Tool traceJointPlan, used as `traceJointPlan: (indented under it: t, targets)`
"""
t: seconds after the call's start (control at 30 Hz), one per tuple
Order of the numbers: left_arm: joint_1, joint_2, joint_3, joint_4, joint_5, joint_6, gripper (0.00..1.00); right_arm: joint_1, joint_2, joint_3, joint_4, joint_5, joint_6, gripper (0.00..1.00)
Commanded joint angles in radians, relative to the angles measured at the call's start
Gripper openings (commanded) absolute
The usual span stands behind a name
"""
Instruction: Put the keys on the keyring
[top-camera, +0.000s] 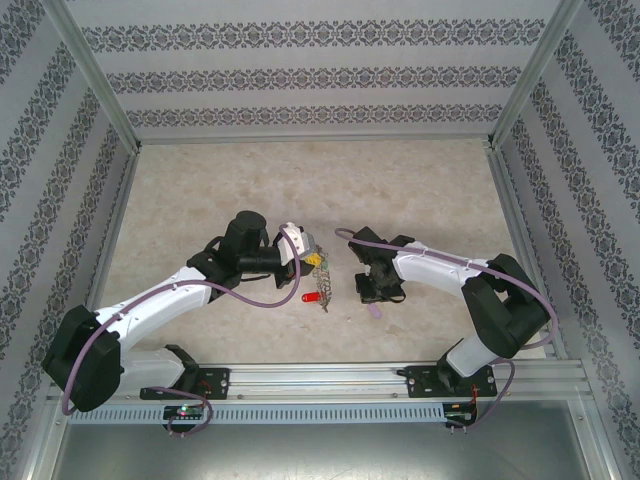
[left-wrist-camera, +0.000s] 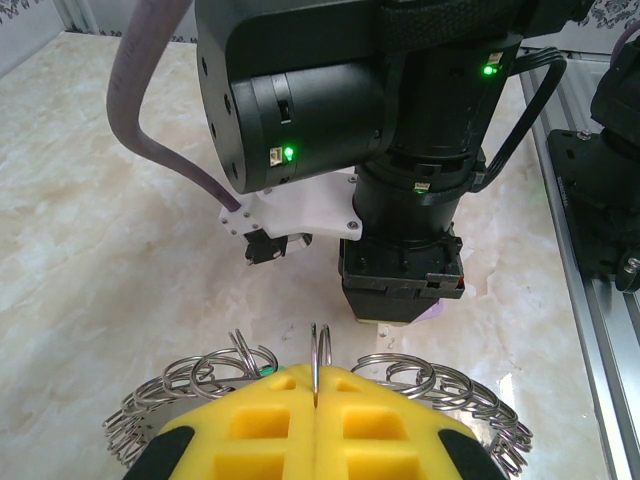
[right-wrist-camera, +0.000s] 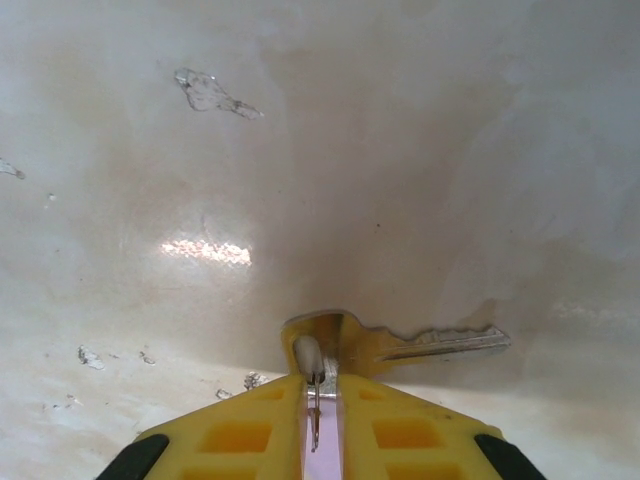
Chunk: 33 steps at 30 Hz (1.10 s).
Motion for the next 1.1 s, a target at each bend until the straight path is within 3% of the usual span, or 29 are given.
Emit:
traceJointPlan:
  t: [0.0,0.43,0.57,0.9,1.07]
  targets:
    - [-0.007,0.000,0.031,-0.002,0.024,0.014,0.00,0.009,0.003,0.011,-0.008,0.012,0.009,0.17]
    - [-0.007,-0.002,0.026,0.000,0.023,0.015,0.00,0.006,-0.030,0.010,-0.017,0.023,0.003,0.00]
    - [-0.007,-0.001,0.029,0.001,0.024,0.014,0.00,0.002,-0.095,-0.003,0.016,0.007,-0.006,0.00]
    - [-0.007,0.007,0.025,0.017,0.030,0.011,0.00,-0.177,-0.486,-0.160,0.296,-0.305,-0.092,0.00]
    - [-0.007,0.012,0.024,0.023,0.030,0.011,0.00,-0.218,-0.675,-0.234,0.464,-0.434,-0.143,0.00]
